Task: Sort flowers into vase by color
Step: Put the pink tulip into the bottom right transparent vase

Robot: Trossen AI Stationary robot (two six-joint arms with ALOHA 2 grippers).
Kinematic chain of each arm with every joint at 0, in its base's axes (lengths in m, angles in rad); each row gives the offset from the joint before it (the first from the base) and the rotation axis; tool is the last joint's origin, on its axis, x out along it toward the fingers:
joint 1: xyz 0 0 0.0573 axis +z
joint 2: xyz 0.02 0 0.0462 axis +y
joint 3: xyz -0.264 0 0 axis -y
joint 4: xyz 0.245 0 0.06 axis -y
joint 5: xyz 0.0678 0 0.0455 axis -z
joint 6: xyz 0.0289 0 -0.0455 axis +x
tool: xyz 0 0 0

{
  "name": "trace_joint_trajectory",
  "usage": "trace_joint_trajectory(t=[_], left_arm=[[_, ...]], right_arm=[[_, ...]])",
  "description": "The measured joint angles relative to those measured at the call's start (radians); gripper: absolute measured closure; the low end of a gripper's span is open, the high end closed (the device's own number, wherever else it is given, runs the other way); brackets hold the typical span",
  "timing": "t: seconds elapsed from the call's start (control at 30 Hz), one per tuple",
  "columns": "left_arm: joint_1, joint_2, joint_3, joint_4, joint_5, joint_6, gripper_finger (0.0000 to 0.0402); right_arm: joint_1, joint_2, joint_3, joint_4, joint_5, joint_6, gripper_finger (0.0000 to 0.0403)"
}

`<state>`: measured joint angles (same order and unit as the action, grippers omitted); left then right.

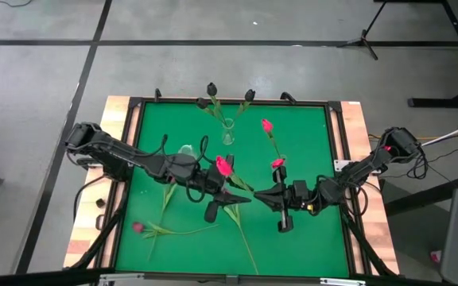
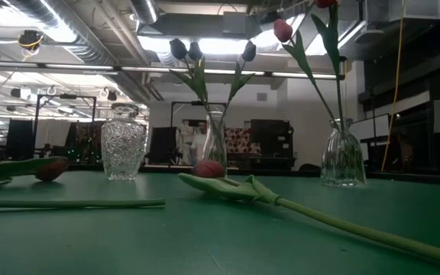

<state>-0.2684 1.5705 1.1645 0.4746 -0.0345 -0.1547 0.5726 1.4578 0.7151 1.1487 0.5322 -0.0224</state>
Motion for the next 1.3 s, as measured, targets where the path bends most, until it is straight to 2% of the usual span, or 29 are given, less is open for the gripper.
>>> trace_joint_trajectory(t=[0.77,1.3], left_arm=[[0.0,0.002,0.0,-0.003,-0.006,0.008,0.0392],[0.0,0.003,-0.001,0.002,-0.005,0.019,0.0395]], right_arm=[[-0.004,0.0,0.0,-0.031,-0.028,0.046,0.0402],[-0.004,0.0,0.001,-0.097,-0.022,0.071,0.0359]])
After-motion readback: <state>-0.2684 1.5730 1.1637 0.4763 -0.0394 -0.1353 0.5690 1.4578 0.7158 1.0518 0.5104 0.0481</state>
